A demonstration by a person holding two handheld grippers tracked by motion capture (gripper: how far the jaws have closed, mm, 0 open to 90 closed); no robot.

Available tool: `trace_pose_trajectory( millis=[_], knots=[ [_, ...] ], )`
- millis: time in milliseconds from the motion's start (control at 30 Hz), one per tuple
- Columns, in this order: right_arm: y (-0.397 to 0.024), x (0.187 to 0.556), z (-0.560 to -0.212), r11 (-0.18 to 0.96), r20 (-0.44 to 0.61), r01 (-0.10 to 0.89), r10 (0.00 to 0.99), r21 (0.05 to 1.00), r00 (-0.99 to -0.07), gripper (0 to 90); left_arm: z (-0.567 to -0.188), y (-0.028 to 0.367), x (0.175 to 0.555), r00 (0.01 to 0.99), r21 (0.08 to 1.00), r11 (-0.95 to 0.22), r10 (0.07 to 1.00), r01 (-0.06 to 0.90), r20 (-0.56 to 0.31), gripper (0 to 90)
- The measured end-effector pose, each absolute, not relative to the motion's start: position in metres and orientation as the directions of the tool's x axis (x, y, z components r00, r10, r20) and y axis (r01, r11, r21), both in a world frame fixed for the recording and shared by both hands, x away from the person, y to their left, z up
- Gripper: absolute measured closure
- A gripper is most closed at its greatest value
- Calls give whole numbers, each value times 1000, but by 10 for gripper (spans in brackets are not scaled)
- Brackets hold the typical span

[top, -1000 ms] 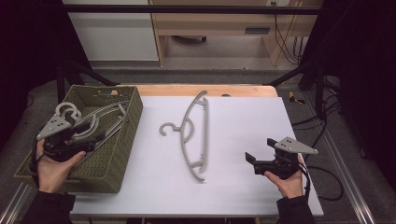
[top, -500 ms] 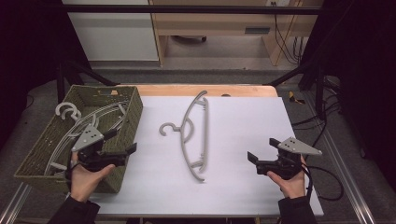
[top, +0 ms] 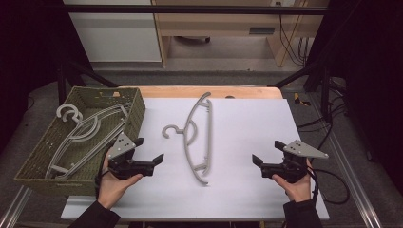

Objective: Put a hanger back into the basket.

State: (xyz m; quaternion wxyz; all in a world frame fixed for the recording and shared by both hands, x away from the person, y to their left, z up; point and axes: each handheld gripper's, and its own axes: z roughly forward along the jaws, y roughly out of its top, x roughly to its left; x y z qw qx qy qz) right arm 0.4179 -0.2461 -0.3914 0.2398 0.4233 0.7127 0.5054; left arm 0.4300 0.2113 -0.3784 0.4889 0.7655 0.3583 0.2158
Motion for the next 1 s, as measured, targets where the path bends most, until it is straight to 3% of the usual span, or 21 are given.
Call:
trace_pose_trajectory(
  millis=[533, 800, 1000],
  knots=[
    [-246, 417, -392, 124, 96, 367, 845, 922, -526, 21, -405, 159, 455, 659, 868, -303, 751, 393, -36, 109],
    [-244, 418, -392, 129, 97, 370, 840, 920, -533, 22, -435, 139, 476, 628, 833, -271, 769, 483, -114, 165],
    [-243, 418, -391, 122, 101, 367, 840, 922, -534, 23, -451, 129, 486, 602, 801, -301, 793, 518, -92, 186]
  ],
)
